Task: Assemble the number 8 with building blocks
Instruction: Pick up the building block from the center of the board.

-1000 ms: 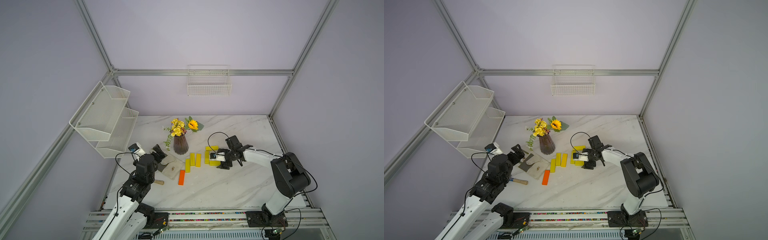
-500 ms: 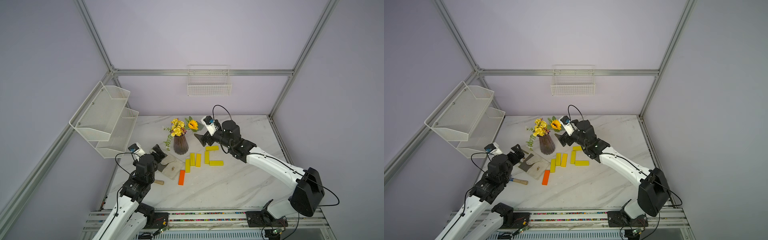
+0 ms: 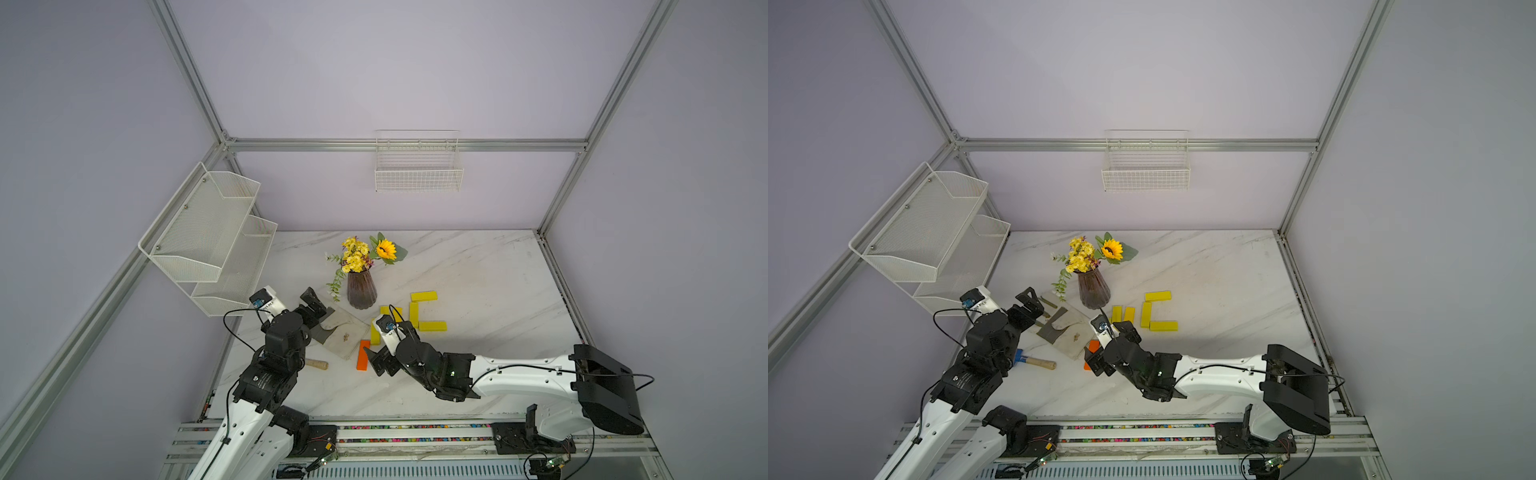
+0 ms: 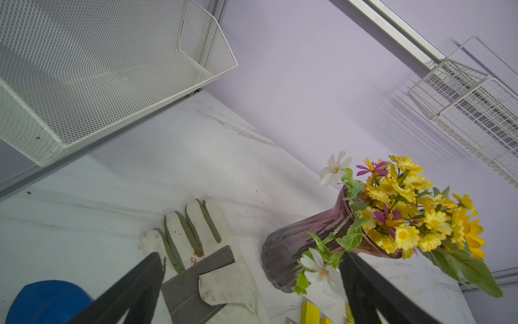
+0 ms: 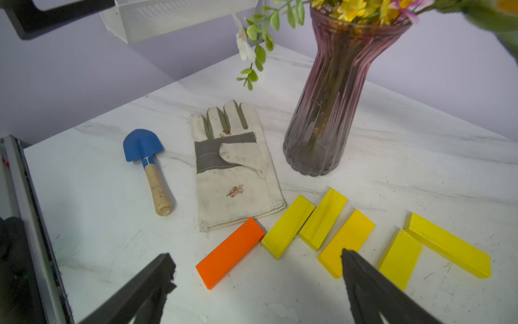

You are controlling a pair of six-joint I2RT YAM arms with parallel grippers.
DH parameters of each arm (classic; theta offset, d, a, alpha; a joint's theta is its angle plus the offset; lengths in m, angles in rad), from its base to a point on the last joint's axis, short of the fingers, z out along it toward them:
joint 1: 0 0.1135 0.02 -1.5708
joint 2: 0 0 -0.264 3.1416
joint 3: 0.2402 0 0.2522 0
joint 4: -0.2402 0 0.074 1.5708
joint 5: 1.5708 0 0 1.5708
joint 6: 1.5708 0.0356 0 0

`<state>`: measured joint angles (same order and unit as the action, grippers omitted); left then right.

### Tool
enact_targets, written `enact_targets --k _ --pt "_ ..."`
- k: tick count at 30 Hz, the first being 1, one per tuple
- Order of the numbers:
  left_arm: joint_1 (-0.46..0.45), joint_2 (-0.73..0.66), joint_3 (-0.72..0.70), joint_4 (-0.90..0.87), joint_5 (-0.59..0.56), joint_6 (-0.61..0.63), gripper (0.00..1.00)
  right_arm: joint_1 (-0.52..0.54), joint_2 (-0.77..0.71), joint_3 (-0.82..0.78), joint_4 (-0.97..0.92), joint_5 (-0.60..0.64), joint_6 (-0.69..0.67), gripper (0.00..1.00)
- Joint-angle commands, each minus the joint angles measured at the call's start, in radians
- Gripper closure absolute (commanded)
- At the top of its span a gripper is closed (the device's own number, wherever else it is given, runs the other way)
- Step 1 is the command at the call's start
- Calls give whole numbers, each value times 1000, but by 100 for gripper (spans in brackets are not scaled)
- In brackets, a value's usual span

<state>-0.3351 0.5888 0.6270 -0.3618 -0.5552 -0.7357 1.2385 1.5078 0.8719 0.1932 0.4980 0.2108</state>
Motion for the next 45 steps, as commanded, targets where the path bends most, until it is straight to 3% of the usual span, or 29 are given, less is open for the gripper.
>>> enact_targets --k 1,4,6,14,18,34,45 --pt "-3 -20 34 1 -14 27 0 -10 3 31 -17 188 268 3" --pt "-3 -32 32 -2 -10 25 0 -14 -11 -22 100 117 305 3" --pt "-4 -37 33 -5 -9 23 0 -14 -3 8 56 100 301 6" --pt "-3 -26 36 -2 -8 21 0 -22 275 420 -534 41 401 14" --pt "-4 -31 40 -4 -8 21 0 -35 398 536 -666 -62 518 17" --pt "-4 -74 34 -9 -1 19 0 -90 522 599 -683 -277 612 20" --pt "-4 -111 8 -14 4 4 0 -91 652 730 -778 -332 635 31"
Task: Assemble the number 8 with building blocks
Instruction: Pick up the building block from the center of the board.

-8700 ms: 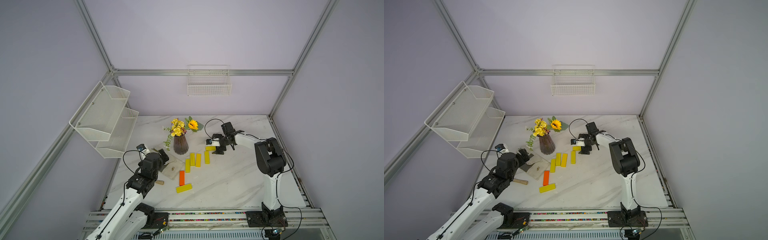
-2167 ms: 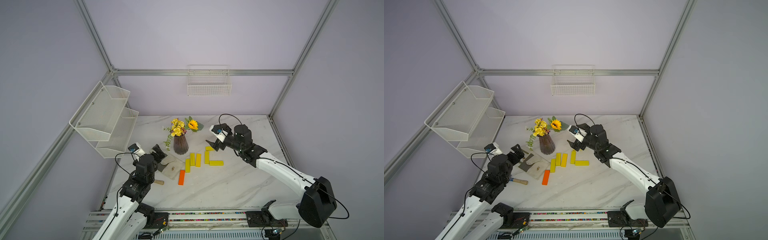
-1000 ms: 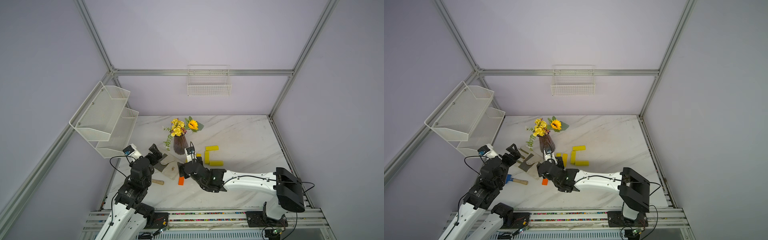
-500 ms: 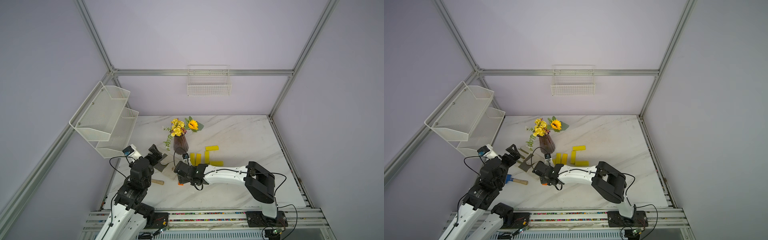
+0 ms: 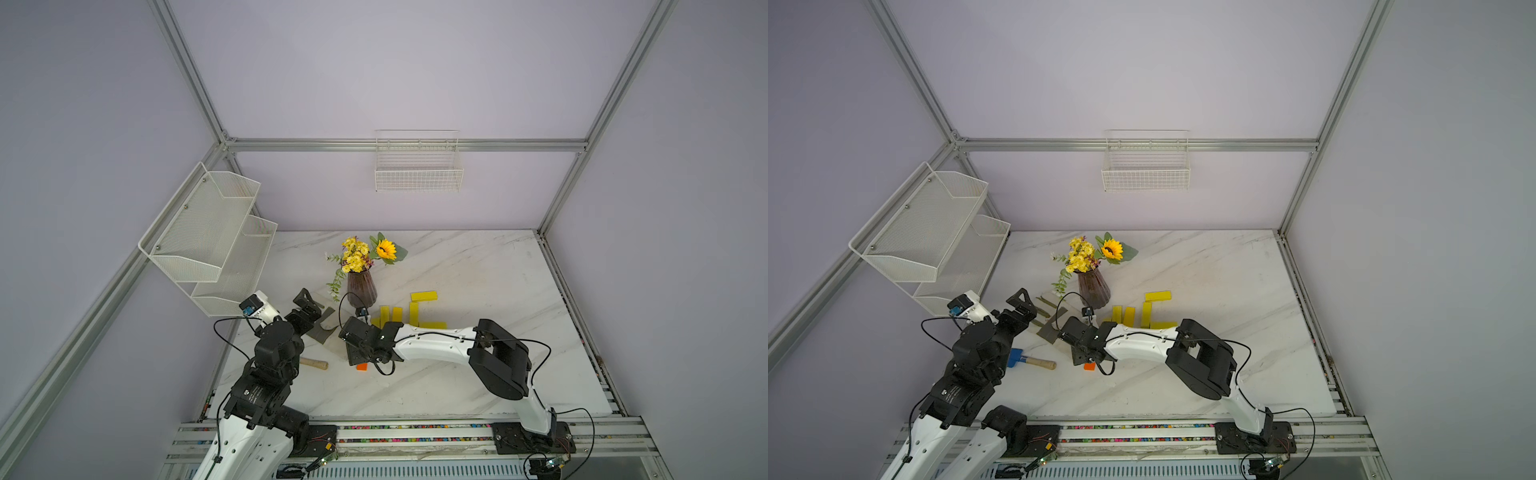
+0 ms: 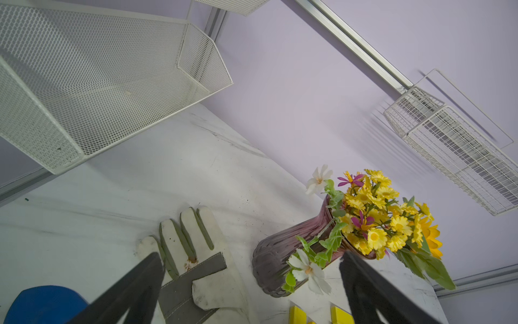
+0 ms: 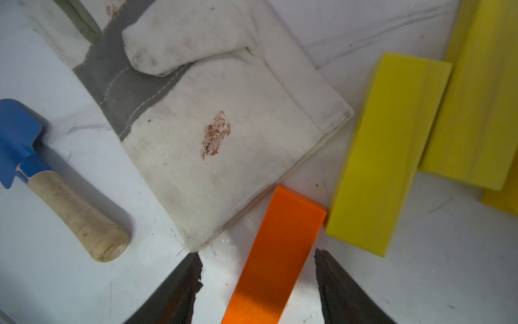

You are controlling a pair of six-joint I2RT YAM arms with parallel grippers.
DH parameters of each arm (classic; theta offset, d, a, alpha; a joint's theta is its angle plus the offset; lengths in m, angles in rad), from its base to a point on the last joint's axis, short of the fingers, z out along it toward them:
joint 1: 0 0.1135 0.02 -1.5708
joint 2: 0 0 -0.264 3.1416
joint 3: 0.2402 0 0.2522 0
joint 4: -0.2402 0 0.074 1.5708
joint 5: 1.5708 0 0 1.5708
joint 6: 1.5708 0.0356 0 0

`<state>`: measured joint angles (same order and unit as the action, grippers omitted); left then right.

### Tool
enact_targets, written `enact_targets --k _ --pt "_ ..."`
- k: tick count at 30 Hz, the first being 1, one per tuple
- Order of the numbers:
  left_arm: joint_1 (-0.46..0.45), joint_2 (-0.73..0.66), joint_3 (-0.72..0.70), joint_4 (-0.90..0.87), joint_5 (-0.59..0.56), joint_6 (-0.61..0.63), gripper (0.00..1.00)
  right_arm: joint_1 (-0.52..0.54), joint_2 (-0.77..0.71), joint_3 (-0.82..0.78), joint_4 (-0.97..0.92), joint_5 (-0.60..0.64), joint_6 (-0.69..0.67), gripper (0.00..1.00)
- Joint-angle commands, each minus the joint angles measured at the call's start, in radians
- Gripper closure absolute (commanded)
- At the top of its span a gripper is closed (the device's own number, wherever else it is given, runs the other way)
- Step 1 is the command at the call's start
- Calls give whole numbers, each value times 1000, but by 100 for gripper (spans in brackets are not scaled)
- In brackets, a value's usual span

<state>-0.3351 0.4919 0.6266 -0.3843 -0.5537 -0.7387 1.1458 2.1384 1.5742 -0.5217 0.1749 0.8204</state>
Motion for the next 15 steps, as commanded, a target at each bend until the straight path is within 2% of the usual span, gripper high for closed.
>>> enact_targets --k 1,7,9,12,15 --pt "-4 -16 6 11 3 5 0 2 23 29 -66 -9 28 32" --pt "-4 -23 -8 18 3 5 0 1 54 60 -96 -5 35 37" --pt "-4 -24 -11 18 3 5 0 1 76 85 -115 -6 33 42" --pt "-4 -26 -13 18 0 7 0 2 91 103 -144 -2 31 53" --pt "-3 -30 -13 18 -3 7 0 2 91 98 -160 3 23 70"
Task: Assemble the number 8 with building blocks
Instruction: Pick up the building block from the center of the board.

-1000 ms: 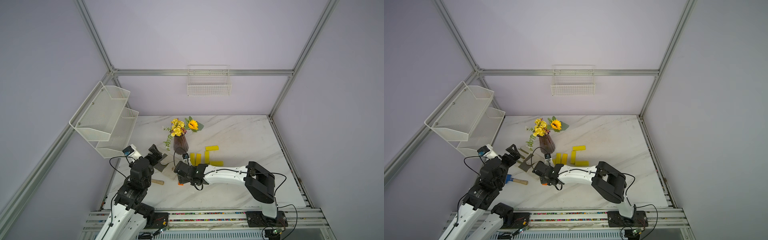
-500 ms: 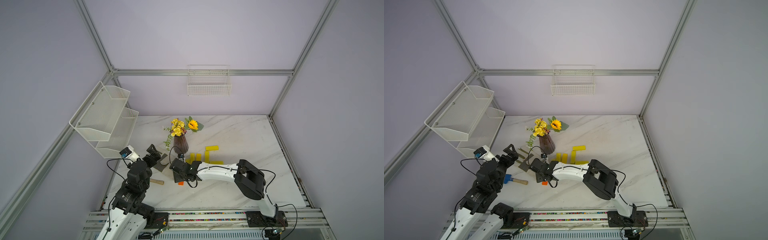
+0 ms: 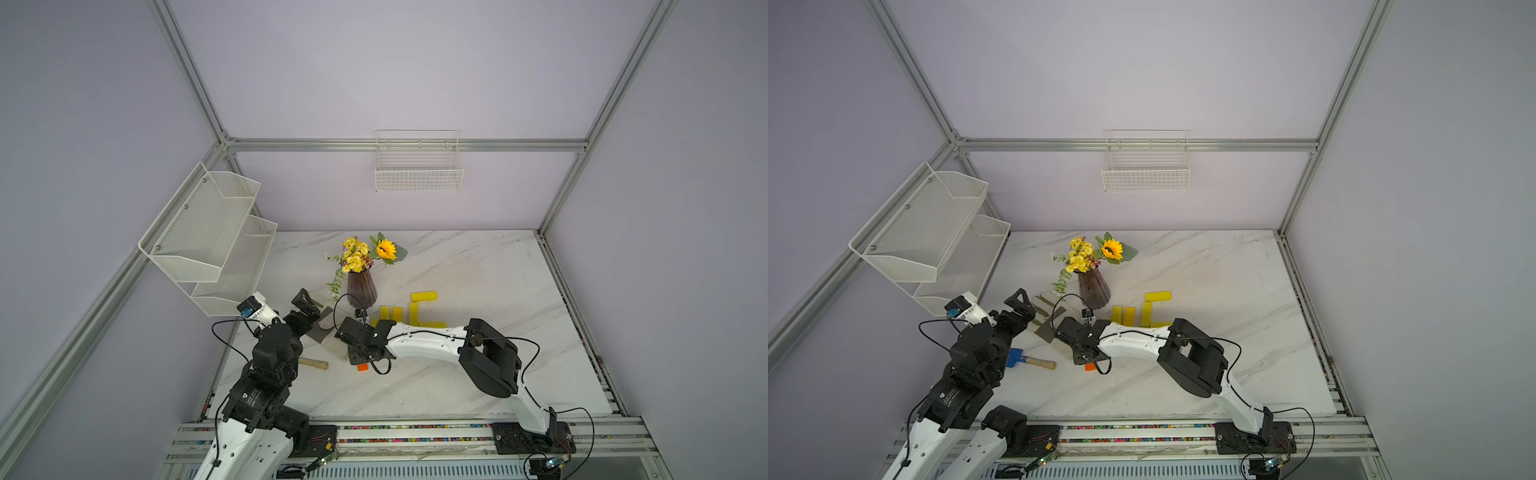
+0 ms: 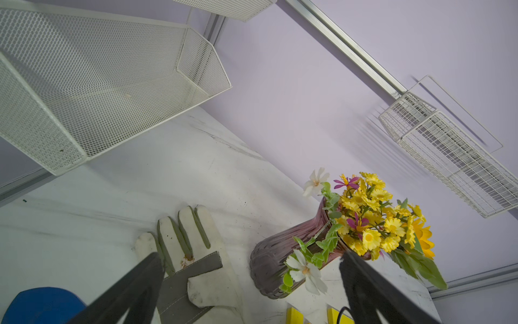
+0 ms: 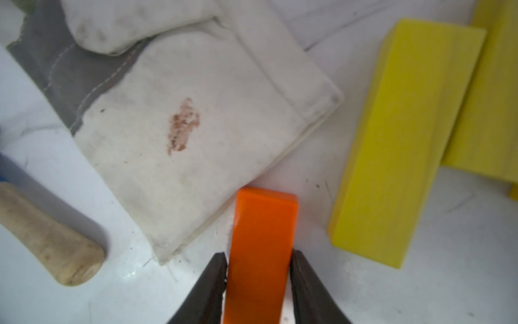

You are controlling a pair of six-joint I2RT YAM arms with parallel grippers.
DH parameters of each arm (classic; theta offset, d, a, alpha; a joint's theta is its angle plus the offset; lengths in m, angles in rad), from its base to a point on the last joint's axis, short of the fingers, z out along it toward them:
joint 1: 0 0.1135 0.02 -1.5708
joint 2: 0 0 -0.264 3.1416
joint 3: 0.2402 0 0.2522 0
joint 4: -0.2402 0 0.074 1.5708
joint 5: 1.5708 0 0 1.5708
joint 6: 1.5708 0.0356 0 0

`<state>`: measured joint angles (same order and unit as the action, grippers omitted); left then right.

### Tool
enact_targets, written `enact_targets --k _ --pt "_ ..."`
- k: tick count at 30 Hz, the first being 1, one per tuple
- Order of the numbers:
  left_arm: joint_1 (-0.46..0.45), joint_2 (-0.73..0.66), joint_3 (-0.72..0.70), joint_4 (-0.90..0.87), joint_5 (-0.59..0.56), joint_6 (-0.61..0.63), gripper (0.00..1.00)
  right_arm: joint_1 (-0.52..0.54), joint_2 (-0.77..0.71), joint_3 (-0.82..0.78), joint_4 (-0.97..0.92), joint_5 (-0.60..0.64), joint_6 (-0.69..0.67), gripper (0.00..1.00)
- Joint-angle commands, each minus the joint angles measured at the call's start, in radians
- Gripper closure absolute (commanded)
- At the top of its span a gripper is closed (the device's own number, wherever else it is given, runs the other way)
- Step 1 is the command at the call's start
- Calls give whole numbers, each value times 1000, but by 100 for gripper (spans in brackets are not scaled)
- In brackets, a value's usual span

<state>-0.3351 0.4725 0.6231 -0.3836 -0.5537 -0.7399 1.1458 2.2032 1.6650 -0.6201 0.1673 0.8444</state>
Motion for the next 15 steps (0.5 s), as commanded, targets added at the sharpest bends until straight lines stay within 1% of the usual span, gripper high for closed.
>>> enact_targets --k 1,2,7,11,13,14,15 --pt "-4 -12 -11 17 -4 8 0 2 27 3 -63 10 -6 77" --pt "-3 -12 -13 17 -5 8 0 2 27 1 -67 9 -10 83" --pt "-3 -13 -15 16 -3 5 0 6 1 -7 -75 21 -26 89" --pt "-4 -13 -5 10 -5 5 0 35 -91 -53 -81 91 -27 92" --pt "-4 -14 -1 9 -3 5 0 53 -148 -81 -85 125 -11 95" --pt "-3 -14 0 6 -3 3 0 62 -176 -90 -94 149 5 100" --pt "-4 -15 2 3 -3 1 0 69 -205 -103 -108 172 24 100"
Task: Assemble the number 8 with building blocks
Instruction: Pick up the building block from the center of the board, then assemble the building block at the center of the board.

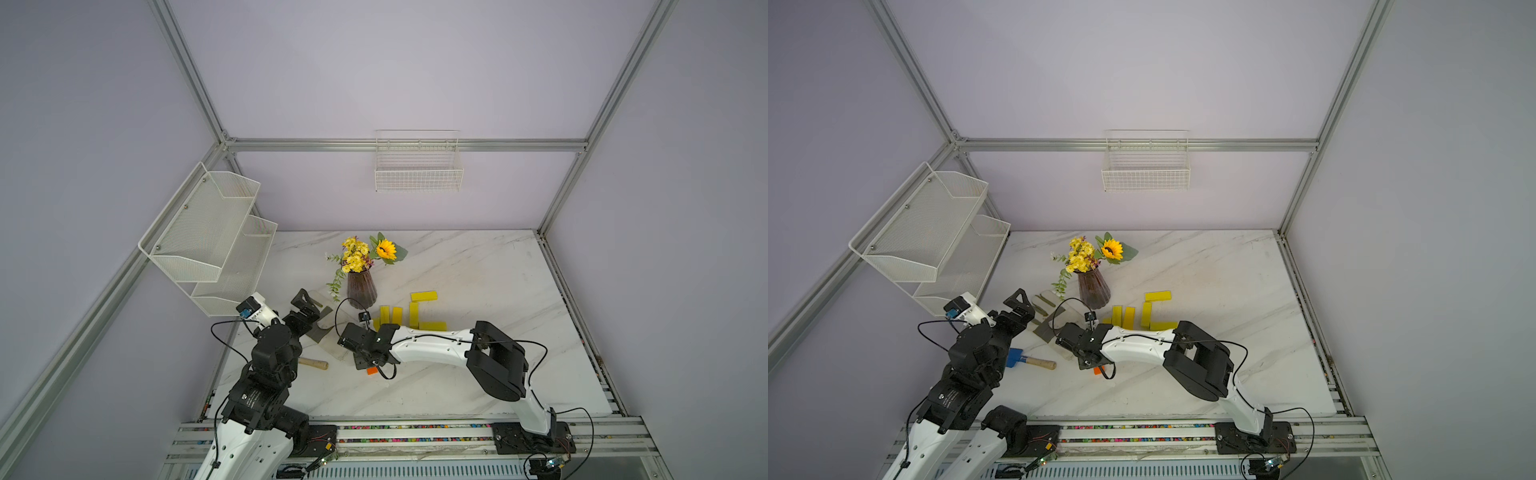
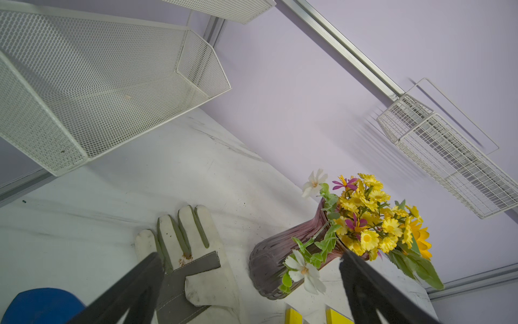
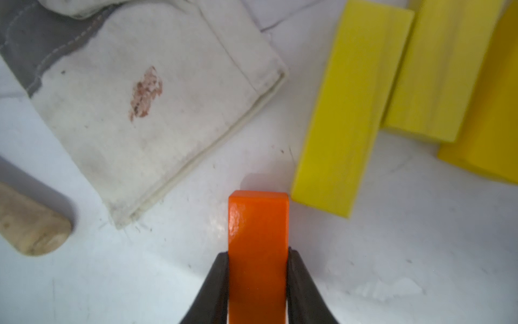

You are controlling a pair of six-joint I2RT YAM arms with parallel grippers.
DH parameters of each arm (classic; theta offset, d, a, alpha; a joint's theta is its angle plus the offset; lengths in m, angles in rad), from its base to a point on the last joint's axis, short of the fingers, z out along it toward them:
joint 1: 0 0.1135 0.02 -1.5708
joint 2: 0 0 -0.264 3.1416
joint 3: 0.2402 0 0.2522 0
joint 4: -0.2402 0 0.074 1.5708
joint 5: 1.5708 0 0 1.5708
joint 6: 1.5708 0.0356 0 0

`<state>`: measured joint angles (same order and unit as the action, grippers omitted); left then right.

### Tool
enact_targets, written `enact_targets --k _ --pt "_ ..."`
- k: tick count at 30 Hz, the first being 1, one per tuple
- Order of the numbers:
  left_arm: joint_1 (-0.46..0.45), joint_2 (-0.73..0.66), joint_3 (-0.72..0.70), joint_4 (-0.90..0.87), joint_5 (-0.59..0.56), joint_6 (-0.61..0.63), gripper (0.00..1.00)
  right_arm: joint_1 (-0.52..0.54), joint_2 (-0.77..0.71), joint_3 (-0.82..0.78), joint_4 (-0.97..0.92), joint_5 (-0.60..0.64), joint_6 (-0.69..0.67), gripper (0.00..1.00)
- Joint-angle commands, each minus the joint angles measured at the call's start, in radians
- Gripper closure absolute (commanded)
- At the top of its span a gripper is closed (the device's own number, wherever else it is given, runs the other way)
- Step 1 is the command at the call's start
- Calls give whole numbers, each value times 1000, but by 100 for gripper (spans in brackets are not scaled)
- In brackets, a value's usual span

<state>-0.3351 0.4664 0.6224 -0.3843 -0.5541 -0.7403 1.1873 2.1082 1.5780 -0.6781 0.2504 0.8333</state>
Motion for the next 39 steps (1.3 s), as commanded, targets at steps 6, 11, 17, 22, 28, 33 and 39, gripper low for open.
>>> enact_targets --k 6,11,17,22,28,33,39 --pt "-4 -20 6 0 10 -14 0 39 -295 -149 -67 156 185 100" --pt "-4 -17 17 -1 22 -13 0 36 -375 -251 -114 179 358 100" --pt "-4 -7 19 -2 33 -13 0 -28 -400 -378 -87 138 400 100" --pt "-3 6 13 8 41 -15 0 -110 -401 -473 15 69 350 100" --pt "-4 32 16 22 49 -14 0 -184 -361 -480 89 9 227 100" --pt "-3 44 8 34 48 -16 0 -209 -328 -463 93 -18 180 100" --pt "-3 55 4 44 46 -16 0 -209 -308 -457 107 -41 129 100"
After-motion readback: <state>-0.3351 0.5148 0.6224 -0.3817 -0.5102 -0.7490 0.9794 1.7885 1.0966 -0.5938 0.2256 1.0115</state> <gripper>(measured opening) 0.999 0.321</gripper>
